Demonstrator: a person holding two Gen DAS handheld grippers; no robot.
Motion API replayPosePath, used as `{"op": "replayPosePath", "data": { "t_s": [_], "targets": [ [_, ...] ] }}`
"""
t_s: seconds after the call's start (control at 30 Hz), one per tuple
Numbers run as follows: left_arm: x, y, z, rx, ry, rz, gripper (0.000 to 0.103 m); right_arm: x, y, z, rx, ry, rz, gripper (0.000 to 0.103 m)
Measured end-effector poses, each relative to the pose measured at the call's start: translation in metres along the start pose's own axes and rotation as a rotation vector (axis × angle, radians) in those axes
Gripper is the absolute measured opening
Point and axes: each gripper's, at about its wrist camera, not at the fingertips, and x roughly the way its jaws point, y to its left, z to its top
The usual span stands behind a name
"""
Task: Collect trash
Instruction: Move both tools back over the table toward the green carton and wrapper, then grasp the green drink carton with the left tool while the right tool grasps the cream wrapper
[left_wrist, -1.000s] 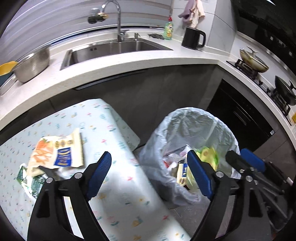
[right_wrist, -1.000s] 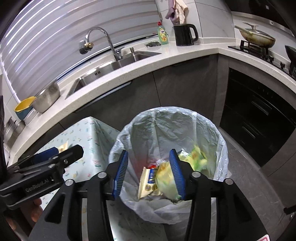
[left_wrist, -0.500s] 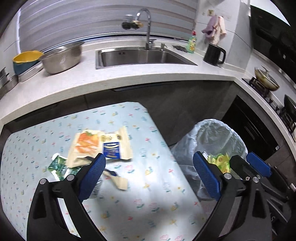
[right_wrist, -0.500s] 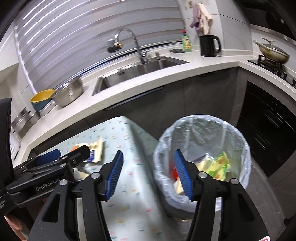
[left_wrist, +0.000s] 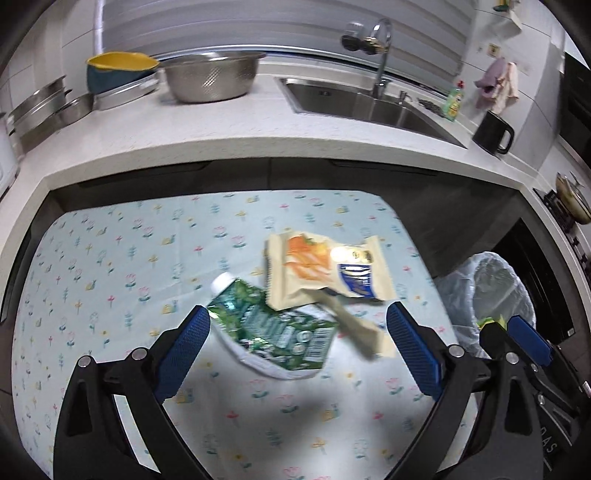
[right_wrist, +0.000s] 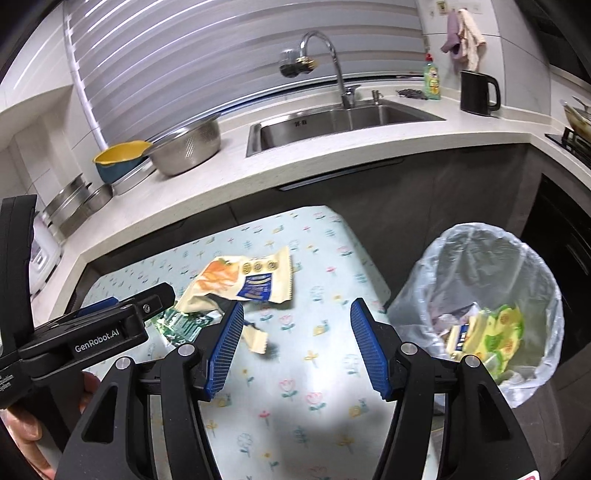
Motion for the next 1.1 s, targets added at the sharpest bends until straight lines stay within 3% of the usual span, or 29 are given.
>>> {"op": "replayPosePath", "data": {
  "t_s": [0.27,0.47,0.63,0.73,0.8,0.87,0.97,1.0,1.1],
  "targets": [
    [0.028,0.047,-0.011,-0.111,0.071,0.012,0.092,0.039,0.032,-0.009,-0.036,0.062,0.030,0.059],
    [0.055,0.061,-0.017,-0.158,0.121,-0.005,0.091,0.068,0.044,-0.015,-0.064,0.097,0.039,0.058],
    [0.075,0.064,-0.020,-0.157,0.150,-0.027,0.081,0.088,0.052,-0.020,-0.089,0.127,0.045,0.054],
    [0.086,0.067,-0.023,-0.182,0.182,-0.062,0.070,0.096,0.057,-0.020,-0.105,0.123,0.044,0.049],
    [0.088,0.067,-0.022,-0.181,0.172,-0.069,0.068,0.099,0.058,-0.018,-0.109,0.120,0.049,0.043],
    [0.087,0.065,-0.020,-0.170,0.165,-0.076,0.065,0.103,0.058,-0.015,-0.109,0.134,0.046,0.028],
    [0.085,0.066,-0.017,-0.178,0.156,-0.095,0.055,0.110,0.058,-0.016,-0.107,0.162,0.049,0.013],
    [0.085,0.067,-0.016,-0.181,0.162,-0.114,0.048,0.111,0.058,-0.017,-0.107,0.168,0.052,0.009],
    [0.081,0.067,-0.012,-0.185,0.155,-0.125,0.040,0.106,0.060,-0.017,-0.107,0.153,0.056,0.003]
  ]
}}
